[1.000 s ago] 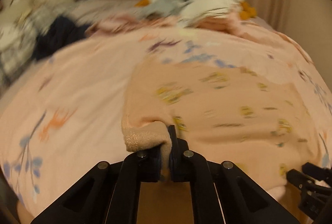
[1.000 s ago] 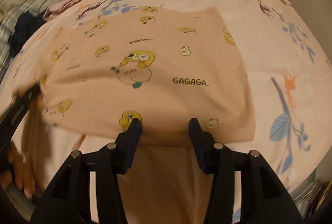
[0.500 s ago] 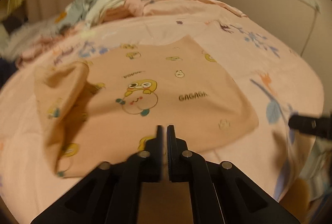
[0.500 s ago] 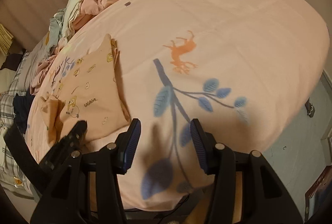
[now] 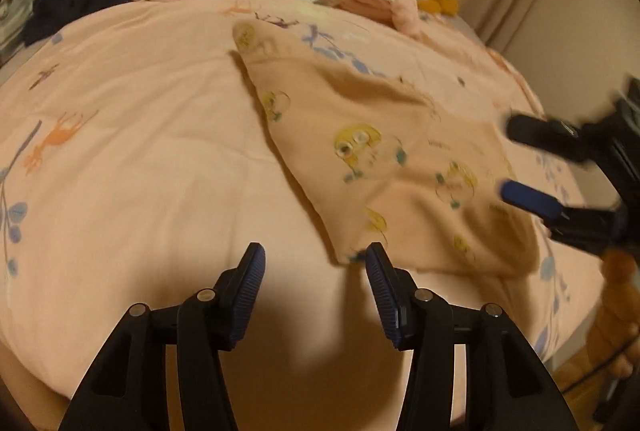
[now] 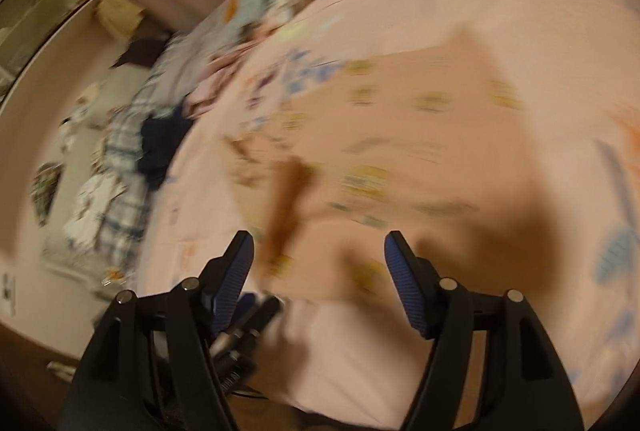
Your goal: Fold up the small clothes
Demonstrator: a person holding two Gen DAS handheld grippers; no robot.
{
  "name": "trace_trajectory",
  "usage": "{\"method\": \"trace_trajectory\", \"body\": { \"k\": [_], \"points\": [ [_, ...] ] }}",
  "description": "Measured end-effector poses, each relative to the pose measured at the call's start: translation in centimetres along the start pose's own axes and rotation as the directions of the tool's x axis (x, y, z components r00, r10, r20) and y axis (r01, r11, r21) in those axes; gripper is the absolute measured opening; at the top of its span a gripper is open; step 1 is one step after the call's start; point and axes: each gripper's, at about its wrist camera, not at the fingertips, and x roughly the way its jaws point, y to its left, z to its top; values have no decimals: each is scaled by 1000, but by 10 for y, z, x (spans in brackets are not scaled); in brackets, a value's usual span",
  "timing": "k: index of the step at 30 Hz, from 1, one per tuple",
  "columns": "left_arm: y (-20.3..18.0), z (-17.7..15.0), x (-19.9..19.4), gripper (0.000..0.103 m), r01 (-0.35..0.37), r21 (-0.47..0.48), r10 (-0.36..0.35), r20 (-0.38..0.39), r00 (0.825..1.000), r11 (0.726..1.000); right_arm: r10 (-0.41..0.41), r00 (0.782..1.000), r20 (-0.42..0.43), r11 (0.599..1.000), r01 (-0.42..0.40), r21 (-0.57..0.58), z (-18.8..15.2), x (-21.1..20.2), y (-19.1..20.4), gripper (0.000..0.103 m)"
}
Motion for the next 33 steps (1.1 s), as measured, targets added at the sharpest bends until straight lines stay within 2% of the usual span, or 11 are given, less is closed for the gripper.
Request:
{"method": "trace_trajectory", "body": {
  "k": [2,6,8,10,12,13,16,18,20,25,33],
  "points": [
    [-2,3,8,51,18,0,-18,-32,999,1000,28,998,-59,1000,-29,-10,17,29,16,69],
    [-11,9,16,51,22,15,-22,-14,1000,1000,66,988,-138,998,-67,2,32,67,35,69],
    [-11,13,20,51,43,-1,-43,-21,999,999,17,987,-160,999,-24,-43,32,86,49,68],
    [-14,16,23,51,51,-15,-52,-26,998,999,-54,987,-150,996,43,-78,32,95,53,57],
    [-18,17,27,45,45,-27,-46,-34,998,999,-73,984,-165,993,57,-101,32,111,56,20],
    [-17,18,31,45,28,-41,-30,-36,999,999,-71,984,-164,994,55,-98,34,114,52,11],
    [-22,23,39,24,-15,-43,14,-24,1000,999,-15,995,-98,997,8,-79,34,103,43,10],
    [-24,25,41,11,28,-28,-29,-57,998,999,26,997,-75,996,-32,-79,35,93,39,10],
    [-29,24,41,10,64,-14,-65,-72,995,998,61,997,-43,992,-65,-107,38,79,39,10],
    [-44,28,42,10,66,38,-64,-75,995,997,86,994,65,994,-81,-77,53,40,29,9],
    [-101,38,48,10,38,209,-34,-23,999,977,89,962,258,996,-94,6,43,-34,-13,9]
  ]
}}
